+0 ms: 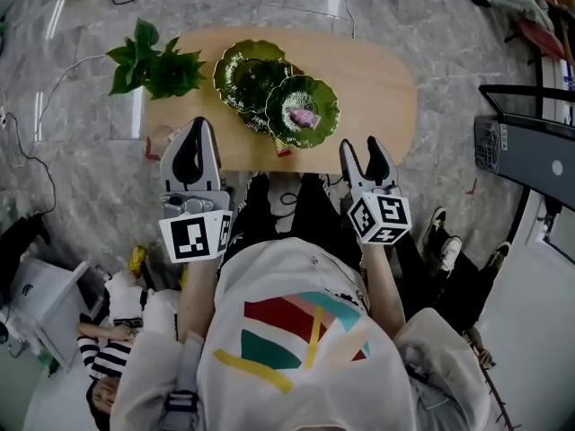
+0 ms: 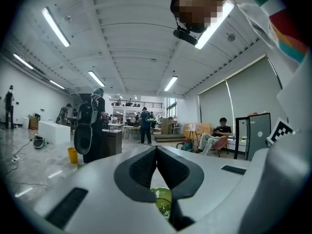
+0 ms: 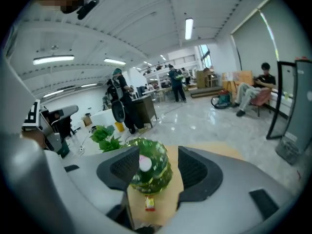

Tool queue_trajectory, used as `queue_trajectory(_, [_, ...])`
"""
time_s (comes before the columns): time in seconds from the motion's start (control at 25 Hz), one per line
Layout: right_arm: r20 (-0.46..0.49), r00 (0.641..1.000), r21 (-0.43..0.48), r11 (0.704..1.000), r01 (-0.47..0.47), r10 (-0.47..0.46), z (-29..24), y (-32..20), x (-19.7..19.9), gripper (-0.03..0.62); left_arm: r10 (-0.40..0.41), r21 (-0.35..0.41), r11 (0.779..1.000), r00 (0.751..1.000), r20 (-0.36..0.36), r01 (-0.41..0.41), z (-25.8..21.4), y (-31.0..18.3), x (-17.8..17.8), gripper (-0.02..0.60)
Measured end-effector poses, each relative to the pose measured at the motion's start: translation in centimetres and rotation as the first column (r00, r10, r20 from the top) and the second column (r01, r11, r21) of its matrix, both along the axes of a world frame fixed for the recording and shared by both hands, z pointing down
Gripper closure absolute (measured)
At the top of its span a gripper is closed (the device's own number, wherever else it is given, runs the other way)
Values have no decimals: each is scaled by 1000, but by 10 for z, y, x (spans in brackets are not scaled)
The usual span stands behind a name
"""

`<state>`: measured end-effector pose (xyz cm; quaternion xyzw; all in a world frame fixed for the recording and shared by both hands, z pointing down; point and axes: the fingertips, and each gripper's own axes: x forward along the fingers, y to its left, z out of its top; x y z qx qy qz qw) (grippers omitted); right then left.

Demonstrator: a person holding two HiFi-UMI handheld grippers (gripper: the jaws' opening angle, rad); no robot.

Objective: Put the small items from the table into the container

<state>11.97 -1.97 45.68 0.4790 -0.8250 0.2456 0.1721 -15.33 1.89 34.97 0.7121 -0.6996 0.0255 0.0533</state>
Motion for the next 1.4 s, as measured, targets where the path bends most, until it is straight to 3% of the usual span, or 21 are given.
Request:
queue_trajectory(0.12, [-28,999,-211,977,-28,23,89,40,13,359,12,-23,1000,1000,19,-11,21,-5,-7,573])
queue_trajectory(0.24, [-87,990,-403,913,63,-107,187,76,-11,359,28,-15,1000,999,40,-27,37,-15,-9,574])
queue_trajectory(0.32, [-108,972,-477,869,134,-209,234,94,-36,359,20,3,1000,999,47,-20,43,-15,-9,574])
queue_trajectory(0.4, [-134,952,-507,845,171,-274,272,100,-60,359,1,16,1000,999,44,-2,54,-14,-10,574])
queue_trajectory(0.6, [-205,945,-481,867,128,-254,326,86,-100,361,-57,-27,998,998,14,57,96,3,-11,573])
queue_trajectory(0.72, [-280,906,-499,854,147,-319,349,85,-109,361,-104,-46,994,995,-9,104,109,19,-19,574])
queue_trajectory(0.84, [-362,827,-512,833,209,-430,353,83,-113,401,-142,-47,989,990,-11,141,113,30,-32,574])
queue_trajectory(0.96, [-355,791,-545,798,258,-498,356,93,-112,479,-165,-49,985,986,-5,164,111,36,-44,574])
queue_trajectory(1.04, [-337,786,-554,785,279,-518,351,97,-112,502,-173,-34,984,985,-1,173,102,36,-49,574])
queue_trajectory(1.16, [-298,800,-525,789,319,-521,321,101,-122,513,-175,-10,985,985,3,175,84,34,-51,574])
queue_trajectory(1.4, [-173,805,-396,789,470,-567,207,110,-167,516,-191,69,979,982,-9,191,22,31,-52,573])
